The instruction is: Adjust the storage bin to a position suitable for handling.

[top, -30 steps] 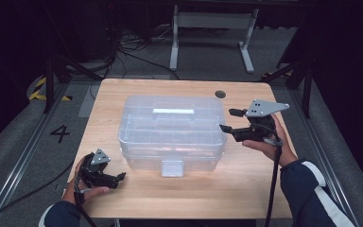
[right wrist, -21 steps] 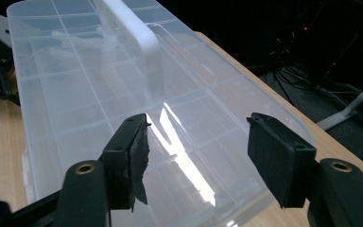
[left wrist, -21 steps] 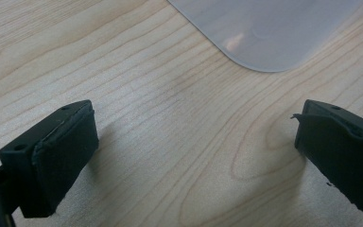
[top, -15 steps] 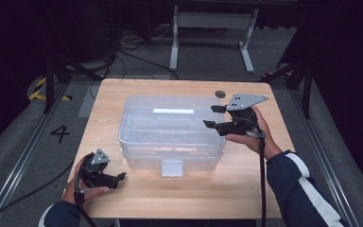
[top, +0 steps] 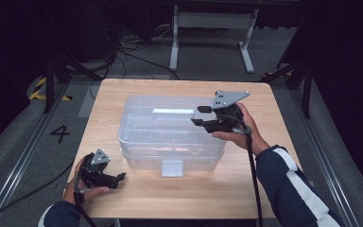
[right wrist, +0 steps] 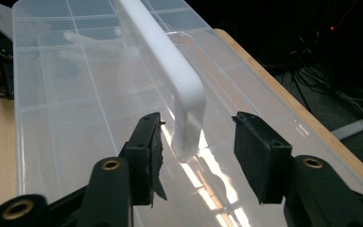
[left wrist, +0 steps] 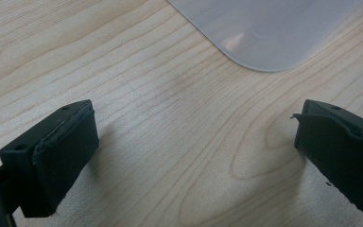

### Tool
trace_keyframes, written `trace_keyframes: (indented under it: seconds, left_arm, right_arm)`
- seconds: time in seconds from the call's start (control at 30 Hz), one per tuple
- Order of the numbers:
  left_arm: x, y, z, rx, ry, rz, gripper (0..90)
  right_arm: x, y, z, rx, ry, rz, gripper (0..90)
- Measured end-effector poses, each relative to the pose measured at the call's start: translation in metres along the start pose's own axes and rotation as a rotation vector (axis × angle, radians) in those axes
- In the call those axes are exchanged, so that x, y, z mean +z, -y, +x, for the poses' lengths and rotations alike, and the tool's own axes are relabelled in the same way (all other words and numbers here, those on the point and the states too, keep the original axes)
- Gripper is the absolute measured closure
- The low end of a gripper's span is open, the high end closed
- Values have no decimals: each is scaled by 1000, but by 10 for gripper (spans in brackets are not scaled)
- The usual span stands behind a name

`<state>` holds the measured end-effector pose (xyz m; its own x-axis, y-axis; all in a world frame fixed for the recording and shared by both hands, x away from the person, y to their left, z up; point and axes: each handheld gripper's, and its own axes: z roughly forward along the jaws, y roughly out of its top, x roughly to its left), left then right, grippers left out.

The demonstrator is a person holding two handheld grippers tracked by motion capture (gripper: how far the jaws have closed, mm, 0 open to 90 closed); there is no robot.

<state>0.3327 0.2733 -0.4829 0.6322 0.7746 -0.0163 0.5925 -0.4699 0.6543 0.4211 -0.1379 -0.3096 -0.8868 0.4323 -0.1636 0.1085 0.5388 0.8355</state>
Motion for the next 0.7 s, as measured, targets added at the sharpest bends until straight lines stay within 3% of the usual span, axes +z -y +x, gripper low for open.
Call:
trace_keyframes:
  seconds: [0.13,0.17,0.23,0.43,0.47,0.57,0.7]
  left_arm:
    - [0,0,0,0,0,0,9]
    - [-1,0,1,18,-21,-2,9]
    - [0,0,0,-2,2,0,9]
    - [-1,0,1,15,-14,-5,11]
    - [-2,1,-1,5,-3,-2,23]
    - [-4,0,0,44,-9,-11,68]
    - [-5,-1,-4,13,1,-11,165]
  right_arm:
    - [3,-4,3,-19,-7,8,584]
    - [4,-5,3,-21,-10,11,599]
    - [7,-8,4,-22,-5,16,630]
    - [12,-15,4,-15,-4,25,724]
    - [13,-16,4,-21,-2,32,742]
    - [13,-16,5,-26,0,34,744]
    - [13,-17,5,-38,10,36,745]
